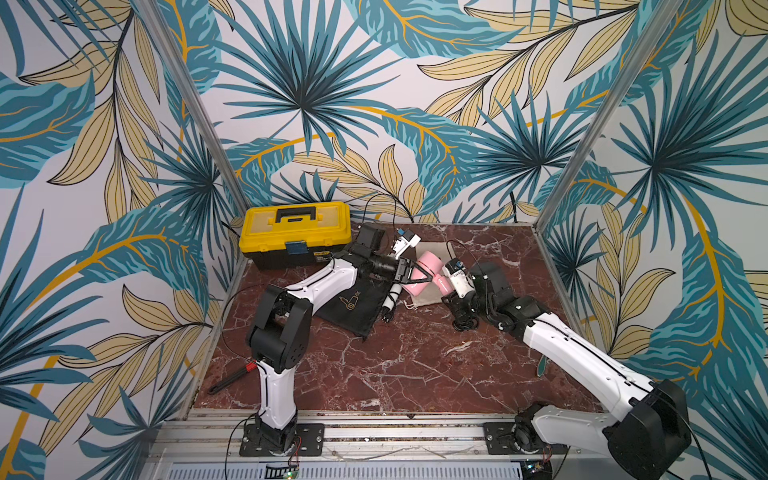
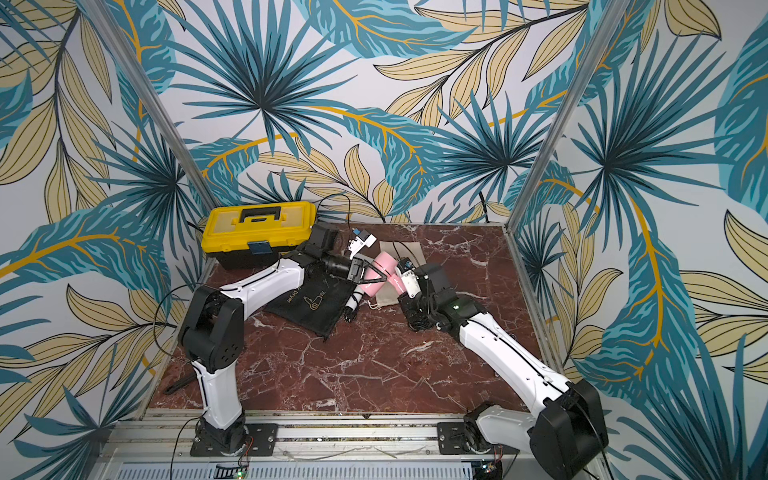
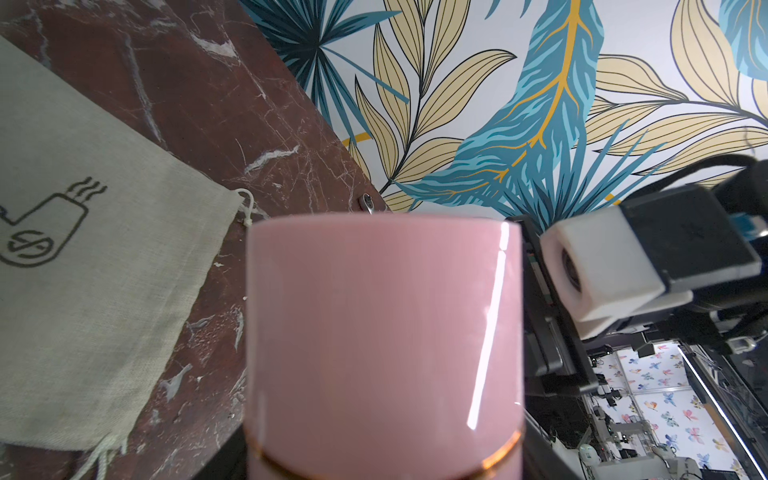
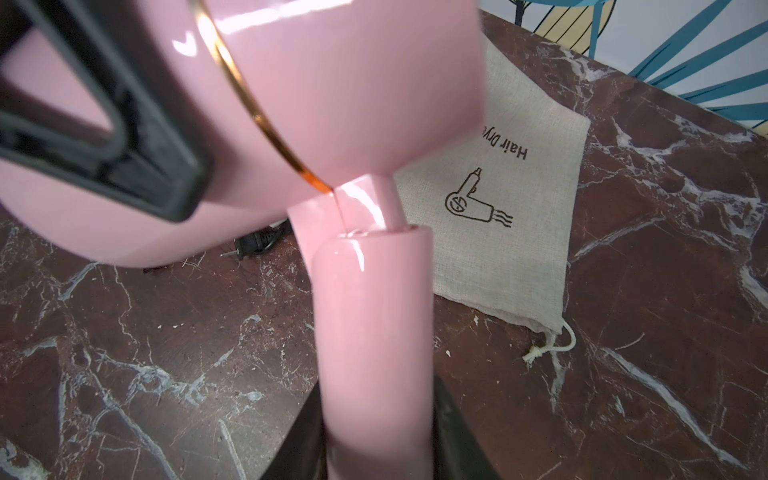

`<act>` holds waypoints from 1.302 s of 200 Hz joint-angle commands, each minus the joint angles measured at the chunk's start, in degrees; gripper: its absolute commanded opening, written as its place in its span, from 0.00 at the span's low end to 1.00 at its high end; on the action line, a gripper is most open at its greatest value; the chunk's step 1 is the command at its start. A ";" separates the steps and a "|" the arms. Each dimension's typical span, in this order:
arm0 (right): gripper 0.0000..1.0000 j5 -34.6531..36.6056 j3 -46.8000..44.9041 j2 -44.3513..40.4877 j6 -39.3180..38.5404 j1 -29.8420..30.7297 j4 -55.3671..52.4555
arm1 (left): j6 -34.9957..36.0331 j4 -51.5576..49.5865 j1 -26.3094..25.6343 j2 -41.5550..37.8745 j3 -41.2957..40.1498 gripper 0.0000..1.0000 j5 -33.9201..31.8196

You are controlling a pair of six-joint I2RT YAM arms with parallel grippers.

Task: Pack away hair dryers
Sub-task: Fold the hair dryer.

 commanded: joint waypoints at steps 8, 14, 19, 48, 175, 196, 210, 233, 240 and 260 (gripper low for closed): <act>0.17 -6.64 2.55 0.52 16.53 1.91 20.56 | -3.34 7.77 -4.97 -1.68 2.90 0.22 -8.26; 0.17 -6.64 2.76 0.96 18.64 1.95 21.52 | -4.20 8.85 -5.15 -1.86 2.76 0.22 -9.00; 0.17 -6.59 2.90 1.30 20.18 1.98 22.29 | -4.79 9.36 -5.38 -1.99 2.59 0.22 -9.85; 0.17 -5.70 3.58 2.08 27.24 1.89 26.11 | -5.41 9.72 -6.89 -3.23 2.25 0.22 -14.90; 0.25 -3.67 1.40 0.05 46.39 1.91 37.80 | -8.77 19.75 -9.95 -7.72 -6.38 0.21 -31.12; 0.34 -1.98 0.87 -2.17 43.12 1.77 31.10 | -8.55 19.73 -9.30 -8.07 -6.86 0.21 -30.52; 0.39 -0.85 -0.09 -3.94 41.24 1.57 27.57 | -8.54 19.73 -8.55 -8.47 -7.30 0.21 -29.60; 0.47 -1.16 -0.99 -5.80 38.35 0.35 22.78 | -8.98 19.73 -7.22 -8.78 -7.27 0.21 -27.08; 0.50 -1.97 -1.24 -6.26 37.69 -0.20 22.12 | -9.16 19.73 -6.95 -8.78 -7.11 0.21 -26.46; 0.58 -5.19 -2.02 -7.06 36.15 -2.07 21.84 | -9.26 19.73 -6.80 -8.52 -6.44 0.21 -24.84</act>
